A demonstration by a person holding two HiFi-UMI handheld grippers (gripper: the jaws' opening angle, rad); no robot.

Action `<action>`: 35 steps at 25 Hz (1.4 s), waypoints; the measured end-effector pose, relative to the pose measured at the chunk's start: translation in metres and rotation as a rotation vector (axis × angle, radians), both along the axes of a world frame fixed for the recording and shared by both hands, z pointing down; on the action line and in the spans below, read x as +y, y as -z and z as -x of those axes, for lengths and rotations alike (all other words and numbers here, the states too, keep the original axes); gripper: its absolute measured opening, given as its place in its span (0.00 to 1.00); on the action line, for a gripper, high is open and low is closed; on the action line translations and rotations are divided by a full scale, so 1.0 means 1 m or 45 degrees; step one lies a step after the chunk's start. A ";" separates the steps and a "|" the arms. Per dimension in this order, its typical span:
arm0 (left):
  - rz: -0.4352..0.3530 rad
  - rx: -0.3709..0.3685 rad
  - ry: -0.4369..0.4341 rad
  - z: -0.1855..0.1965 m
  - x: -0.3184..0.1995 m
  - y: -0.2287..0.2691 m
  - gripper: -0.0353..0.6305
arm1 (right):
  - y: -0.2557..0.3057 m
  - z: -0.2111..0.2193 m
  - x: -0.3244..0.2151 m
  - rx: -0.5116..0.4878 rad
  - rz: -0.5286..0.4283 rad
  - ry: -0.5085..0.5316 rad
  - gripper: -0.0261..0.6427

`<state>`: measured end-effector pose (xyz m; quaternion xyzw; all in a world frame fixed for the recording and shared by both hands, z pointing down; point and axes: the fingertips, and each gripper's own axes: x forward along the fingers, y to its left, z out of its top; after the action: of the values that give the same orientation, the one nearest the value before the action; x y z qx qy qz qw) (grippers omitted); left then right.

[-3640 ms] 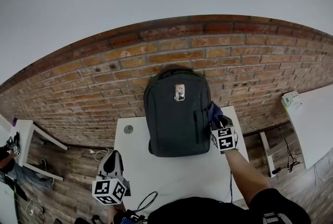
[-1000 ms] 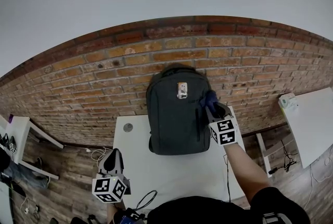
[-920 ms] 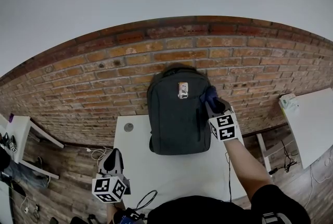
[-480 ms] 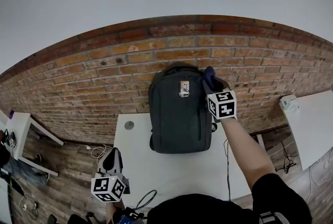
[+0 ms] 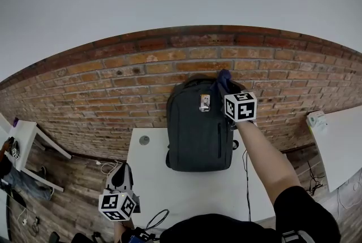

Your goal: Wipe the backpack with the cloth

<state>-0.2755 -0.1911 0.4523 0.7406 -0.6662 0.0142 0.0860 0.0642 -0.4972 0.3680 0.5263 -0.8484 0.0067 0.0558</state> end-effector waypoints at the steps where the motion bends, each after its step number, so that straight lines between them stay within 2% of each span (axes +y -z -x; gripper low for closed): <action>1: -0.001 0.000 0.001 0.000 0.000 0.001 0.04 | 0.000 0.002 -0.001 0.010 0.000 0.005 0.17; 9: -0.012 -0.009 -0.007 0.000 -0.003 0.006 0.04 | -0.001 0.012 -0.001 0.026 0.008 0.035 0.17; 15: -0.008 -0.009 -0.020 -0.003 -0.003 0.003 0.04 | -0.012 0.025 0.014 0.142 -0.040 0.070 0.17; 28: 0.013 -0.016 -0.025 -0.005 -0.004 -0.002 0.04 | -0.042 0.029 0.033 0.087 0.027 0.095 0.17; 35: 0.016 -0.008 -0.037 -0.008 -0.006 -0.004 0.04 | -0.060 0.034 0.049 0.103 0.040 0.131 0.17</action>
<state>-0.2672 -0.1975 0.4566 0.7497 -0.6555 0.0221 0.0884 0.0304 -0.4486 0.4276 0.4810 -0.8712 -0.0042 0.0984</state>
